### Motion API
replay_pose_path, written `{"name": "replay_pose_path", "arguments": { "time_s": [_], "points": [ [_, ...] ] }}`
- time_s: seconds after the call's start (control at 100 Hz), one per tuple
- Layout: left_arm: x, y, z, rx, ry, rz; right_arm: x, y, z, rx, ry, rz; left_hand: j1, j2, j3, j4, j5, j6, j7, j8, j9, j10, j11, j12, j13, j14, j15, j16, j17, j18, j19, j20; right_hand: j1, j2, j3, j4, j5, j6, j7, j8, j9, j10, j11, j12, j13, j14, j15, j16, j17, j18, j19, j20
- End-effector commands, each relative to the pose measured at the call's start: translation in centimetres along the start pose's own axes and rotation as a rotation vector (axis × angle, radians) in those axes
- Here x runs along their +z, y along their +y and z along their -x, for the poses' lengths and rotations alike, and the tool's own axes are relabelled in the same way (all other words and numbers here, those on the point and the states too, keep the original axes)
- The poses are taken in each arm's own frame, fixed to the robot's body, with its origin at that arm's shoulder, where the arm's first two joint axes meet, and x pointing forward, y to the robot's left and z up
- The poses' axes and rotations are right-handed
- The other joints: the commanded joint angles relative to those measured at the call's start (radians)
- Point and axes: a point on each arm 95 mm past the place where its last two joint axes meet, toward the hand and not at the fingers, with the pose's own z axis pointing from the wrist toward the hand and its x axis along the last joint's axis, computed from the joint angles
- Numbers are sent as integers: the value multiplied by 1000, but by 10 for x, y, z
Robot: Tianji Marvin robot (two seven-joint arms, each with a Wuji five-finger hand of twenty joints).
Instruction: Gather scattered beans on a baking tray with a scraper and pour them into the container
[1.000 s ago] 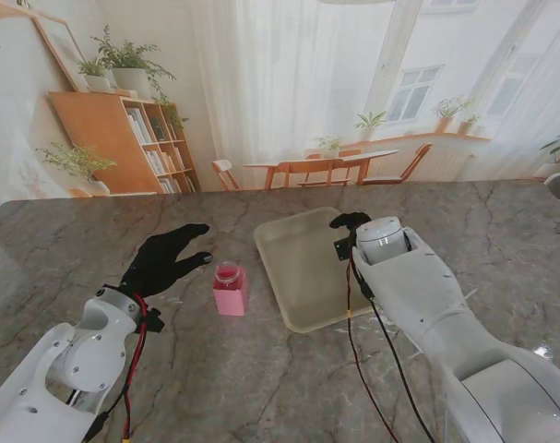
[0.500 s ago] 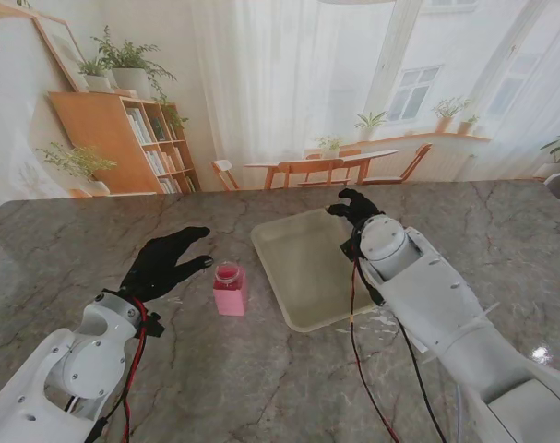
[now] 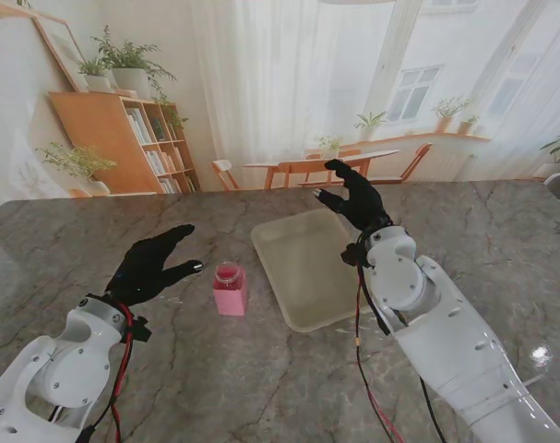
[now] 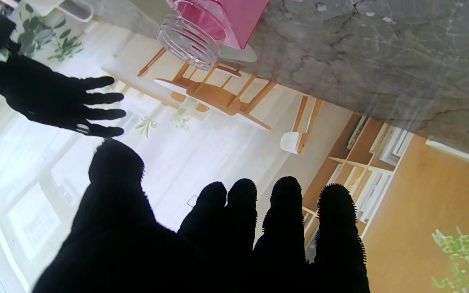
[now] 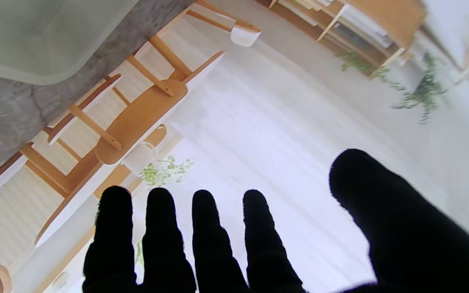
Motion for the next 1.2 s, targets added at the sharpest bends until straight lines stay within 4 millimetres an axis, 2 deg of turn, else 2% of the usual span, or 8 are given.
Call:
{"name": "replay_pose_path", "arguments": {
  "time_s": [0.0, 0.26, 0.46, 0.66, 0.74, 0.86, 0.97, 1.19],
  "points": [
    [-7, 7, 5, -23, -21, 15, -16, -14, 8, 0, -4, -30, -41, -29, -6, 120, -57, 59, -12, 20, -47, 7, -14, -14, -45, -3, -20, -10, -26, 21, -30, 14, -36, 29, -30, 18, 25, -12, 11, 8, 22, -21, 3, 15, 33, -21, 15, 18, 15, -27, 25, -11],
    [-27, 27, 23, -132, -105, 92, -63, -29, 19, 4, 48, -56, -82, -77, 9, 119, -192, 140, -79, -23, -181, 53, -38, -45, -158, 11, -55, -51, -65, 14, -160, -54, -54, 7, -32, 22, 41, -49, 49, 39, 86, -48, -13, 55, 111, -43, 49, 67, 67, -25, 25, 13],
    [-32, 49, 37, -200, -148, 206, -83, -41, 31, 23, 17, -65, -82, -88, 10, 118, -183, 176, -122, -111, -219, 80, -44, -57, -202, 21, -60, -70, -71, 15, -213, -77, -47, -14, -3, 23, 51, -58, 54, 50, 128, -56, -28, 75, 142, -48, 54, 82, 105, -22, 11, 43],
    [-25, 69, 51, -254, -164, 277, -93, -48, 32, 85, -8, -43, -58, -139, 18, 116, -180, 193, -115, -158, -233, 91, -43, -60, -253, 21, -71, -86, -96, -12, -266, -108, -37, -30, 20, 22, 67, -53, 56, 51, 157, -56, -24, 87, 157, -47, 67, 91, 122, -18, 12, 61],
    [-20, 75, 55, -270, -164, 291, -95, -49, 31, 81, -1, -42, -60, -149, 21, 115, -182, 205, -120, -178, -252, 98, -48, -63, -283, 23, -77, -104, -104, -21, -301, -143, -36, -32, 25, 21, 75, -50, 58, 51, 165, -57, -21, 91, 162, -48, 71, 94, 128, -17, 13, 67],
    [-11, 84, 61, -301, -168, 308, -95, -52, 30, 99, 0, -39, -64, -143, 24, 113, -177, 223, -135, -262, -291, 110, -51, -74, -322, 29, -85, -136, -121, -25, -339, -197, -34, -33, 30, 20, 79, -50, 58, 51, 176, -55, -18, 97, 166, -47, 75, 96, 130, -11, 14, 74],
    [0, 91, 64, -324, -158, 305, -94, -53, 29, 105, -1, -43, -69, -138, 23, 113, -175, 234, -140, -322, -309, 116, -51, -75, -327, 32, -90, -140, -126, -20, -334, -210, -32, -31, 31, 19, 83, -47, 59, 51, 186, -56, -15, 102, 170, -46, 78, 98, 135, -9, 16, 80],
    [15, 100, 65, -359, -108, 322, -94, -56, 29, 118, -14, -41, -73, -145, 21, 112, -175, 234, -137, -339, -306, 117, -49, -74, -324, 31, -88, -138, -127, -17, -330, -213, -21, -30, 35, 20, 113, -44, 69, 51, 206, -56, -9, 111, 184, -42, 87, 102, 146, 1, 25, 94]
  ]
}}
